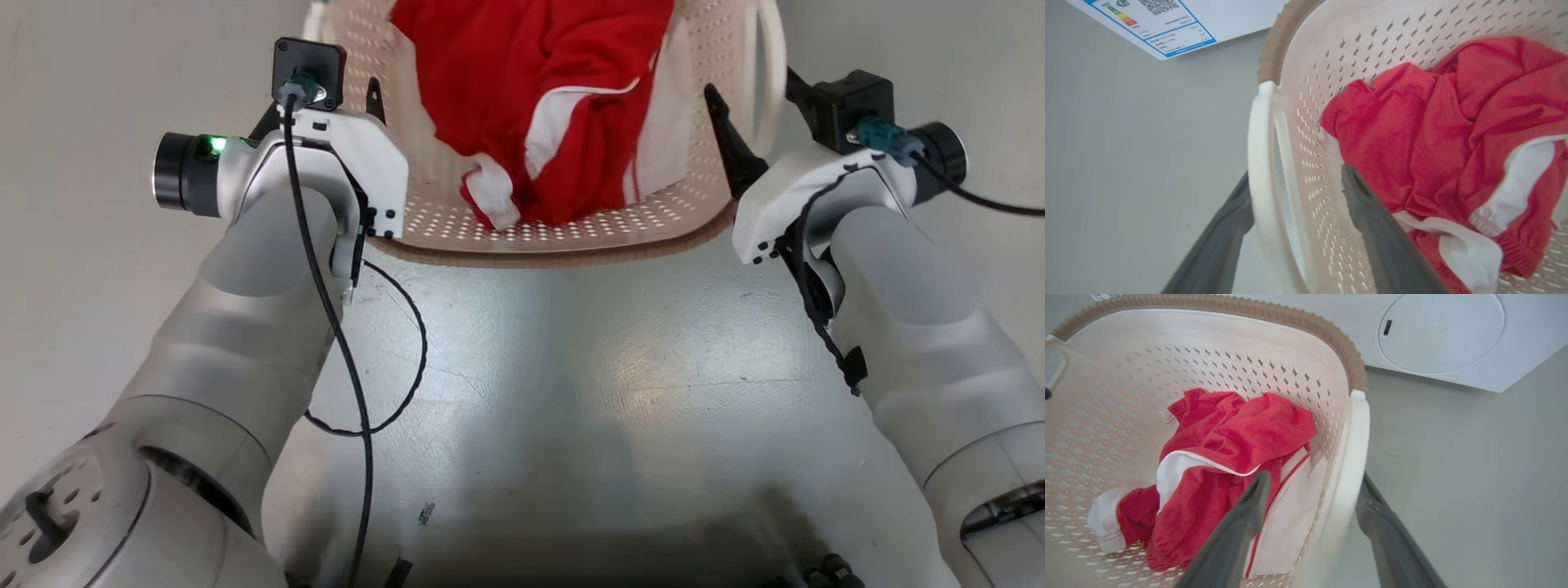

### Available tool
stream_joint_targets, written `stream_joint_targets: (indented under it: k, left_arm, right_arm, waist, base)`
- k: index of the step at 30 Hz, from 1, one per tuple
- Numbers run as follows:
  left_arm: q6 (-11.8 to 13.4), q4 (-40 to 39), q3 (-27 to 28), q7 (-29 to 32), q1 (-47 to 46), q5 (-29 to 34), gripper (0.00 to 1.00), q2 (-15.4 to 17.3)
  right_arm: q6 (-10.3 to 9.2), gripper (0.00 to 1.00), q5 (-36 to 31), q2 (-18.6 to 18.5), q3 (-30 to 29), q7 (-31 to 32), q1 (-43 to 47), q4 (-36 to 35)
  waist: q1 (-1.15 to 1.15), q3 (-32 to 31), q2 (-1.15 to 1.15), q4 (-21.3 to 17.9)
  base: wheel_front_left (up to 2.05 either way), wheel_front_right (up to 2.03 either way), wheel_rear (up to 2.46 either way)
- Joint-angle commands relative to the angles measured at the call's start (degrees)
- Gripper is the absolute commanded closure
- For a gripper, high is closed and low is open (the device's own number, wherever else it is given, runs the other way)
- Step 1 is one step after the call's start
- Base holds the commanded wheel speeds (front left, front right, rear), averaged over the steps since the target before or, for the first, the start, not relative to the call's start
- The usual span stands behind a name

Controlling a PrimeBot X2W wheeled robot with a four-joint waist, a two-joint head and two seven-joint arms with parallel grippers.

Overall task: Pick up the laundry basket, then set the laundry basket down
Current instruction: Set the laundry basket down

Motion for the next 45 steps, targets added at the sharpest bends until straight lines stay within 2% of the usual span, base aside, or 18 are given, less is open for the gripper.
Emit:
stream_joint_targets:
  k: [1,11,21,29,36,45]
  left_arm:
    - [0.65,-0.31,0.33,0.00,-0.51,0.32,0.00,1.09]
    - [1.18,-0.20,0.43,0.26,0.30,-0.47,0.00,1.00]
    - [0.21,-0.26,1.76,-1.62,3.47,-2.44,0.00,0.73]
    - [-0.81,-0.25,3.44,-2.92,7.03,-4.16,0.00,0.70]
    - [-3.01,-1.07,5.22,-3.42,11.23,-5.34,0.00,0.78]
    - [-3.84,-6.00,8.74,-3.47,18.30,-3.78,0.00,3.51]
  right_arm:
    - [0.40,0.00,-1.25,1.55,-0.41,-0.69,3.34,-1.29]
    - [0.40,0.00,-6.20,2.75,-5.68,-0.69,5.56,-4.06]
    - [0.40,0.00,-9.20,3.19,-9.44,-0.69,8.06,-6.56]
    - [0.40,0.00,-10.62,2.85,-11.88,-0.69,9.71,-7.31]
    - [0.40,0.00,-11.19,1.34,-13.71,-0.69,12.91,-7.55]
    - [0.40,0.00,-11.57,-0.40,-15.11,-0.69,18.20,-9.55]
  waist:
    - [0.00,-0.13,0.00,0.03]
    - [0.00,-1.87,0.00,-0.13]
    - [0.00,-6.78,0.00,0.37]
    - [0.00,-12.87,0.00,0.31]
    - [0.00,-21.04,0.00,0.83]
    - [0.00,-31.30,0.00,1.02]
  base:
    - [0.00,0.00,0.00]
    - [0.00,0.00,0.00]
    - [0.00,0.00,0.00]
    - [0.00,0.00,0.00]
    - [0.00,0.00,0.00]
    - [0.00,0.00,0.00]
